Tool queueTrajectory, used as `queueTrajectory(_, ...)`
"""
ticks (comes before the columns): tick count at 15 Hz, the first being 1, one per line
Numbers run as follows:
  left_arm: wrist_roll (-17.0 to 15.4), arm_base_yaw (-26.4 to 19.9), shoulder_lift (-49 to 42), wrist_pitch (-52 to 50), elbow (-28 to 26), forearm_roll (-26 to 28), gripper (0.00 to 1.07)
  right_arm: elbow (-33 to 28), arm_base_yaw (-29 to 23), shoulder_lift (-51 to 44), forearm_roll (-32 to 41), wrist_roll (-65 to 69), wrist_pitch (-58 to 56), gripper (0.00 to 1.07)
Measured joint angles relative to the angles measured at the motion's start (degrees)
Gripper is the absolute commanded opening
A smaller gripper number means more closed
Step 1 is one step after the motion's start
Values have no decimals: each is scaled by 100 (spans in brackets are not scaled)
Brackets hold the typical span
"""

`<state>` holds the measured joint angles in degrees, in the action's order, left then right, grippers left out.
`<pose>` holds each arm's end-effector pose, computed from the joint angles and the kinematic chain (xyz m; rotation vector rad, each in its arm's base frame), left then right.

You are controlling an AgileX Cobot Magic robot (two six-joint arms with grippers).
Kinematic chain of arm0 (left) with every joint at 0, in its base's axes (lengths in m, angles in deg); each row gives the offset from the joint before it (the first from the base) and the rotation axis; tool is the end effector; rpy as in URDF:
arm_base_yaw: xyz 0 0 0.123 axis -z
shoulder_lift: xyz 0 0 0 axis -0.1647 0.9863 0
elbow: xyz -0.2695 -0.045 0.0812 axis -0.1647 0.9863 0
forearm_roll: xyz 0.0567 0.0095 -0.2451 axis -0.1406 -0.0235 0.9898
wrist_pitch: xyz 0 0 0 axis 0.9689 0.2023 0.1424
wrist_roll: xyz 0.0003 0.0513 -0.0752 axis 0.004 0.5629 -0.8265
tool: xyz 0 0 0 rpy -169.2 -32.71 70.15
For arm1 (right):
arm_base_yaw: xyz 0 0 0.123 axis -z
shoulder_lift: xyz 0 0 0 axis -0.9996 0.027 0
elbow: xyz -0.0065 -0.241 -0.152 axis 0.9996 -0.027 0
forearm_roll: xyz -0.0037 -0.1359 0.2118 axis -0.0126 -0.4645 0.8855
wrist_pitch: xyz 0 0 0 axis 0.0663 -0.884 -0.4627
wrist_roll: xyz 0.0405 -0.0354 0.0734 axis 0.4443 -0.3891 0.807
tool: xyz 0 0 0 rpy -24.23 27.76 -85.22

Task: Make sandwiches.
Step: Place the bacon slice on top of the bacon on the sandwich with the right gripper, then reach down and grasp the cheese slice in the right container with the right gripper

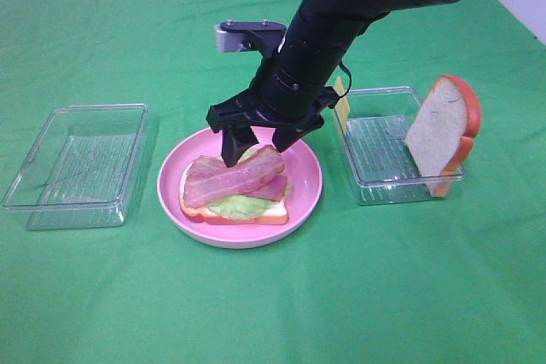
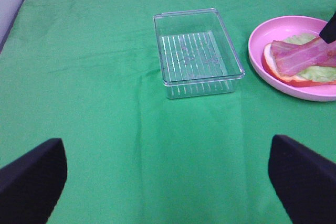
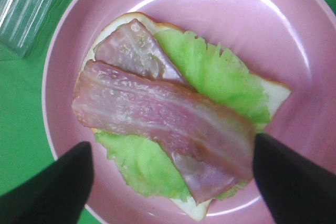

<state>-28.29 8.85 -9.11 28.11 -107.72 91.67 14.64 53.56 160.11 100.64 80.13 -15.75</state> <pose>-0.0087 -0.0056 0.2809 0.0405 2.0364 -0.0468 0.3497 0.2645 0.1667 -0.8407 2.7073 0.4144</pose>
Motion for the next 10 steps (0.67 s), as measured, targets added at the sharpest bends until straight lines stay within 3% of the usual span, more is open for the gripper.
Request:
queueTrajectory(6,0,0,0,0,0,0,98,0,0,-579,-17,315,-92,99)
queueTrajectory(10,0,0,0,0,0,0,98,659,596,-768,-46,762,-596,99)
